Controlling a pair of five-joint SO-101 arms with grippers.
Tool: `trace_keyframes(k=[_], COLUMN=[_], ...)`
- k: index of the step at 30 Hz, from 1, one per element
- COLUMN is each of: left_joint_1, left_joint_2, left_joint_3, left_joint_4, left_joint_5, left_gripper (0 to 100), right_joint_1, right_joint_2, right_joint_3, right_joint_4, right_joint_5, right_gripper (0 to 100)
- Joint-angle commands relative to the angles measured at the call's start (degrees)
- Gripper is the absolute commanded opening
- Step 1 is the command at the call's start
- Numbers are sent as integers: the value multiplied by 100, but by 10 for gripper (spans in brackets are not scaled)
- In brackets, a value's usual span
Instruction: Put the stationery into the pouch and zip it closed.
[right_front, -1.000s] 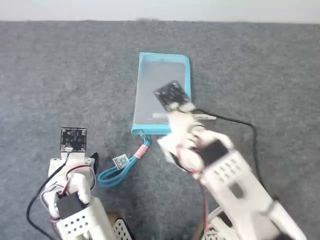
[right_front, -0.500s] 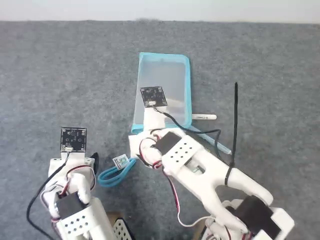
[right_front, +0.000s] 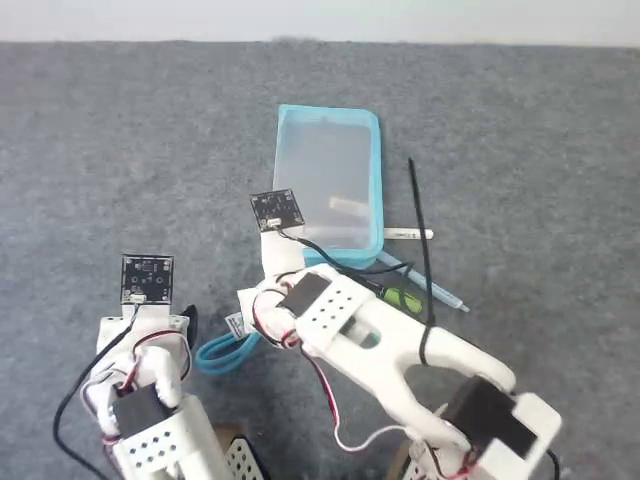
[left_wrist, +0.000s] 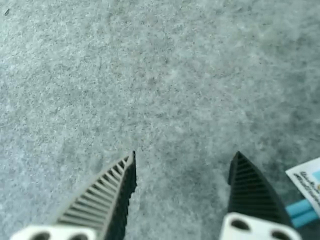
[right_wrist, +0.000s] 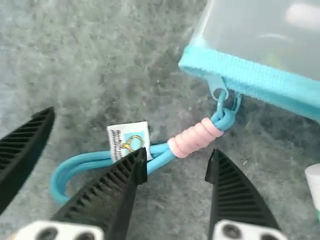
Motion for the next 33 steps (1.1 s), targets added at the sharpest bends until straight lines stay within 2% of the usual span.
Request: trace_keyframes(k=[1,9,19,25,28,31,33], left_joint_1=[-9,-9,-9,-9,-9,-9,-9], left_joint_2=[-114,-114,-114,-114,-114,-114,-114], left_joint_3=[-75,-75,-75,-75,-75,-75,-75], left_joint_4=[18,18,35,44,44,44,44], left_joint_5=[-44,-44,-44,-44,-44,-44,-44], left_gripper=[284,284,284,284,284,284,284], right_joint_1=[-40,251,286,708,936,1138,1253], right_joint_2=[57,453,1033,1429,1560,1631,1631], right_joint_3=[-404,-554,-791,-1064,-1354,-1697,-1793], right_joint_4=[-57,-92,-101,119,620,1051,1314], right_joint_5=[-88,-105,-88,-79,-62,730,1363], right_gripper=[193,191,190,188,117,6,17])
